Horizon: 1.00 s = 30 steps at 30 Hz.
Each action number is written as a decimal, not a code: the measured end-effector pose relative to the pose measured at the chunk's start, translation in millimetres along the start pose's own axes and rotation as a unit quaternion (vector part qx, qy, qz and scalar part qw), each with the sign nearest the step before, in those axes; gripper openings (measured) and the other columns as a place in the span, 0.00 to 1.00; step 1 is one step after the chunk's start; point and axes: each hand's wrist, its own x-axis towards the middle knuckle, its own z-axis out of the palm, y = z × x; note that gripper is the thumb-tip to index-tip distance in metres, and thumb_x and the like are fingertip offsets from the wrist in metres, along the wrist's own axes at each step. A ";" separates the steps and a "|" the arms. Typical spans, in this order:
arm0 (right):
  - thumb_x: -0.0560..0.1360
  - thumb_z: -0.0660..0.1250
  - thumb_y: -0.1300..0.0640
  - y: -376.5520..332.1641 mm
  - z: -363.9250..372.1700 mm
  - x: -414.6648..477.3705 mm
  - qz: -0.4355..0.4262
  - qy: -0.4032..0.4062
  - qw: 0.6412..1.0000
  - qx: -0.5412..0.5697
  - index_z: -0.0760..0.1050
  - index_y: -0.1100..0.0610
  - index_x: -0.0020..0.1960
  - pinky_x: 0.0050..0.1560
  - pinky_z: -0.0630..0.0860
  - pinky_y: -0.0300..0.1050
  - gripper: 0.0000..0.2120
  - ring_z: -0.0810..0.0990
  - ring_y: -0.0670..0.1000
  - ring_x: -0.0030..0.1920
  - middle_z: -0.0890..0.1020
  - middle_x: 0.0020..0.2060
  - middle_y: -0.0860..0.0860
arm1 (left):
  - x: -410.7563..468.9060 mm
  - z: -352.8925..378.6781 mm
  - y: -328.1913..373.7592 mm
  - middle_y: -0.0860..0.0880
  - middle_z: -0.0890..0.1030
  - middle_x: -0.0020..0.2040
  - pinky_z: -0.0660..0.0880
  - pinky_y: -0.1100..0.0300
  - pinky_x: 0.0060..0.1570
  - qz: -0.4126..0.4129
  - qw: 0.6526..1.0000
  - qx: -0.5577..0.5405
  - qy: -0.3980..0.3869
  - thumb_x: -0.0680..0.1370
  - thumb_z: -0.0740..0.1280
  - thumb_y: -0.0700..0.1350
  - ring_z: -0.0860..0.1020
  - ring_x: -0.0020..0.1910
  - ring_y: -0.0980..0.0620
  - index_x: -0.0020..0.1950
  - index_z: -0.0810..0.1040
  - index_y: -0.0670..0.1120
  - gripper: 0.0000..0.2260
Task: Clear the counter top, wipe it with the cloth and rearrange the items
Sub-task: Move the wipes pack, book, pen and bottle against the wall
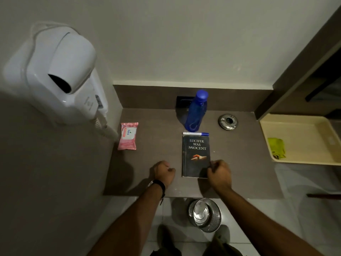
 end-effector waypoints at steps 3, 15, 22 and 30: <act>0.79 0.71 0.54 19.8 -7.9 4.9 0.060 -0.062 0.996 -0.018 0.81 0.60 0.58 0.60 0.82 0.54 0.12 0.83 0.57 0.54 0.84 0.55 0.58 | -5.9 23.1 10.8 0.46 0.86 0.53 0.78 0.61 0.55 0.024 0.999 0.021 -0.022 0.76 0.70 0.45 0.83 0.54 0.47 0.53 0.85 0.45 0.09; 0.81 0.69 0.51 5.8 15.9 -2.1 0.157 -0.111 0.976 0.105 0.81 0.60 0.52 0.62 0.81 0.57 0.11 0.84 0.62 0.56 0.86 0.54 0.60 | -5.5 51.4 25.8 0.44 0.81 0.59 0.78 0.49 0.63 -0.048 0.996 -0.071 -0.012 0.79 0.69 0.49 0.80 0.60 0.43 0.63 0.76 0.44 0.15; 0.77 0.73 0.61 -23.4 37.8 -27.1 0.191 -0.074 0.938 0.278 0.78 0.58 0.51 0.60 0.80 0.54 0.05 0.83 0.62 0.55 0.85 0.49 0.58 | -3.8 20.1 1.9 0.44 0.82 0.57 0.81 0.49 0.58 -0.072 0.964 -0.252 0.041 0.78 0.71 0.40 0.82 0.56 0.44 0.66 0.73 0.45 0.17; 0.75 0.72 0.66 -87.3 100.3 -82.6 0.133 -0.179 0.933 0.284 0.76 0.53 0.46 0.42 0.82 0.41 0.10 0.83 0.55 0.48 0.83 0.46 0.53 | -3.9 -47.5 -98.8 0.43 0.80 0.55 0.77 0.52 0.50 -0.086 0.949 -0.272 0.136 0.80 0.68 0.40 0.80 0.53 0.42 0.60 0.72 0.46 0.10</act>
